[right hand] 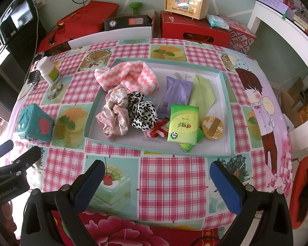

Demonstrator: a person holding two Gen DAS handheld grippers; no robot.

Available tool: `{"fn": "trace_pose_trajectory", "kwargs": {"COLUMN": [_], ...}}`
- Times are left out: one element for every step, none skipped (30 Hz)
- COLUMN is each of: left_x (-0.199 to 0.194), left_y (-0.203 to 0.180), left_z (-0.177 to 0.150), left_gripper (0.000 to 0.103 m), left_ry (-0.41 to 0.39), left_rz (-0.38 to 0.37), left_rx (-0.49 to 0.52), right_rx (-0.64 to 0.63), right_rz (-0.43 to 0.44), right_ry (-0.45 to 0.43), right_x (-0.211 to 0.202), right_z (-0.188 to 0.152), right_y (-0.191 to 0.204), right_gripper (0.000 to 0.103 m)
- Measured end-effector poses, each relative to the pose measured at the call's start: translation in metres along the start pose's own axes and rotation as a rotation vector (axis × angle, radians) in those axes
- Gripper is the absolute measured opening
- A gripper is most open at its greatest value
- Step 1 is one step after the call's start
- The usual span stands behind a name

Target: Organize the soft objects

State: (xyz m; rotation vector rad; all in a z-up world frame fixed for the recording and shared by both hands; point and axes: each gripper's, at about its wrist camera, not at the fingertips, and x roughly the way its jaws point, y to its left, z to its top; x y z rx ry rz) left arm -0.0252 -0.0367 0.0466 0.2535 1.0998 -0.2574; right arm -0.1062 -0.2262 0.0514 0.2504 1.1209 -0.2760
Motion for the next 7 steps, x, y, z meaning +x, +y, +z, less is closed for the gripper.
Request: {"fn": "trace_pose_trajectory", "kwargs": {"left_x": [-0.0001, -0.0006, -0.0012, -0.0021, -0.0031, -0.0035, -0.0033], "left_y": [0.0005, -0.0002, 0.0001, 0.0006, 0.0008, 0.0005, 0.0005], "left_z": [0.0, -0.0003, -0.0004, -0.0006, -0.0009, -0.0008, -0.0004], "left_gripper": [0.098, 0.098, 0.098, 0.098, 0.098, 0.098, 0.098], "left_ry": [-0.001, -0.006, -0.01, -0.017, -0.025, -0.028, -0.027], "left_rz": [0.001, 0.003, 0.005, 0.006, 0.007, 0.01, 0.01], "left_rx": [0.001, 0.002, 0.002, 0.002, 0.003, 0.005, 0.007], "right_rx": [0.0, 0.0, -0.001, 0.0, 0.0, -0.001, -0.001], "right_rz": [0.0, 0.0, -0.001, 0.0, 0.0, 0.0, 0.0], "right_ry": [0.0, 0.001, 0.001, 0.001, 0.001, 0.001, 0.001], "right_x": [0.0, 0.0001, 0.0002, 0.0002, 0.0001, 0.0006, 0.0006], "right_z": [0.0, 0.0002, 0.0002, 0.0002, 0.0002, 0.0003, 0.0002], "right_y": [0.0, 0.0003, 0.0005, 0.0005, 0.0005, 0.0005, 0.0006], "right_gripper": [0.103, 0.103, 0.103, 0.103, 0.103, 0.103, 0.103]}}
